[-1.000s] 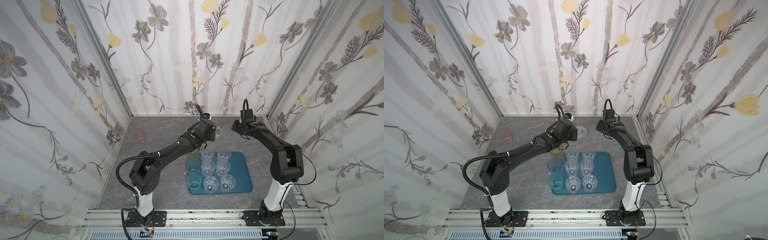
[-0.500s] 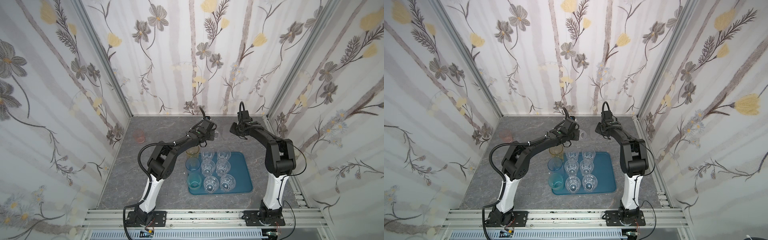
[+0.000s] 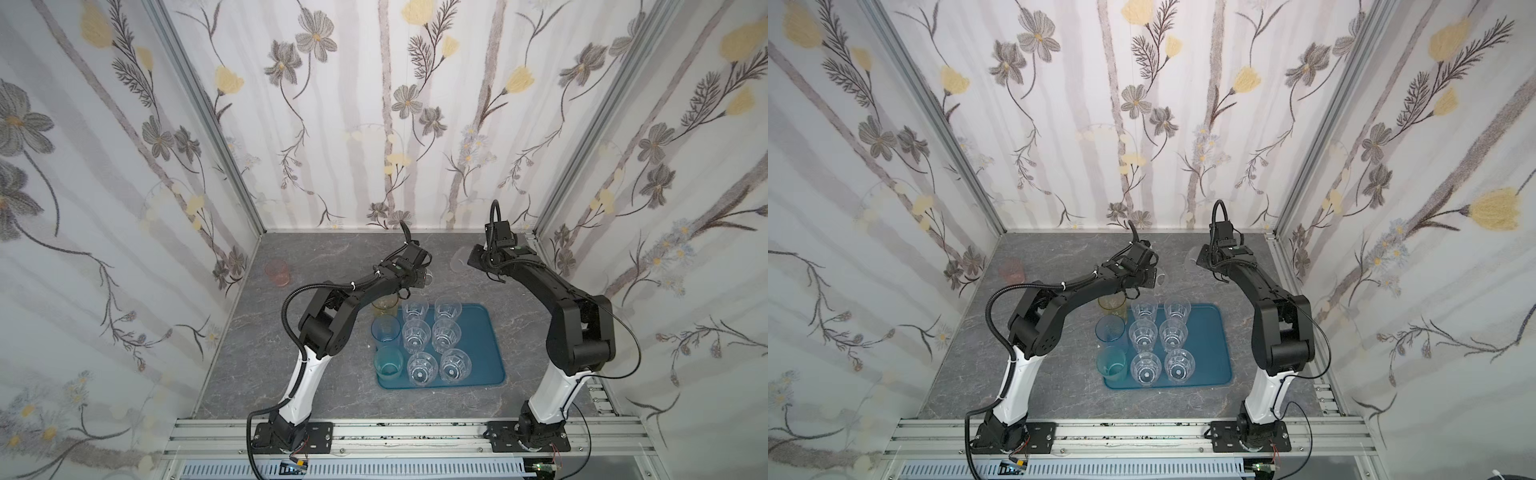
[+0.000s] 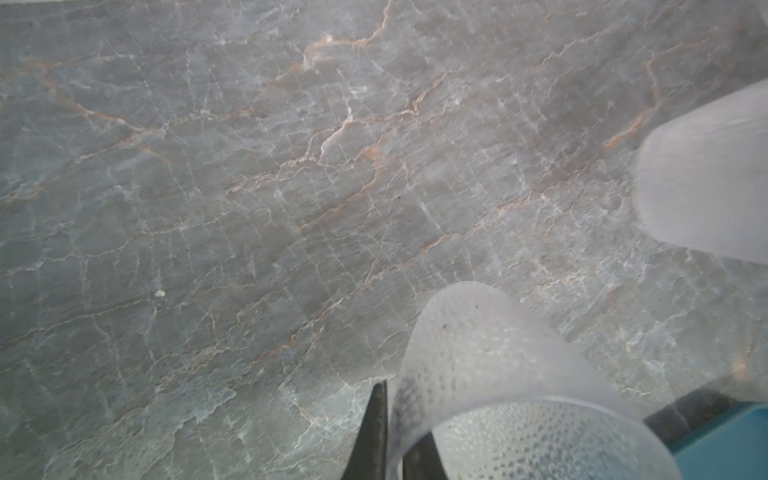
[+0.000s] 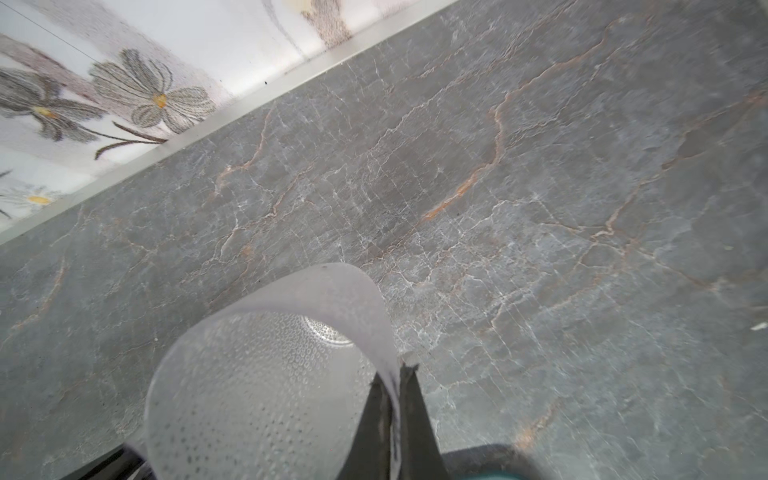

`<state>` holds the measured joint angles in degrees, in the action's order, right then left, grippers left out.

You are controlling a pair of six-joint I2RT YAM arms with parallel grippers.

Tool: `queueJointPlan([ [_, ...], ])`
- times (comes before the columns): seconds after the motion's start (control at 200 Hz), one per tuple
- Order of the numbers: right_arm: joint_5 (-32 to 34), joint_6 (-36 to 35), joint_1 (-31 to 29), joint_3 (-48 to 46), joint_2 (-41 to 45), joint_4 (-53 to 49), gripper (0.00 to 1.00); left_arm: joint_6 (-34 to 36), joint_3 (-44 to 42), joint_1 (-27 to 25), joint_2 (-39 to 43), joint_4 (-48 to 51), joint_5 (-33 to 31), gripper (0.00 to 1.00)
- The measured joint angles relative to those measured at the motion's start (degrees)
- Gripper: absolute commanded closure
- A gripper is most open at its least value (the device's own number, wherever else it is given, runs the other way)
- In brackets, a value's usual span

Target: Place the glasses into the tray

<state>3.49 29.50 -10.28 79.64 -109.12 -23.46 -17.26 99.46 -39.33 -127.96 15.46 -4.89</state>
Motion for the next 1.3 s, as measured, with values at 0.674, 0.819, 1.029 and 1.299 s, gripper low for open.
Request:
queueJointPlan([
  [0.674, 5.9, -3.78, -5.25, -29.51, 29.75, -17.9, 0.99, 2.03, 3.54, 0.61, -2.36, 1.88, 0.61, 0.97],
  [0.819, 5.88, -3.56, -6.19, -27.78, 26.25, -17.11, 0.98, 1.92, 3.54, 0.55, -2.38, 1.88, 0.85, 0.96],
  [1.029, 7.26, -4.11, -6.25, -25.24, 21.0, -13.9, 0.95, 0.92, 3.5, 0.55, -2.36, 1.9, 1.68, 0.95],
  [1.299, 8.46, -5.11, -6.32, -22.23, 18.88, -13.49, 0.72, 0.81, 3.5, 0.48, -1.84, 3.04, 2.12, 0.93],
])
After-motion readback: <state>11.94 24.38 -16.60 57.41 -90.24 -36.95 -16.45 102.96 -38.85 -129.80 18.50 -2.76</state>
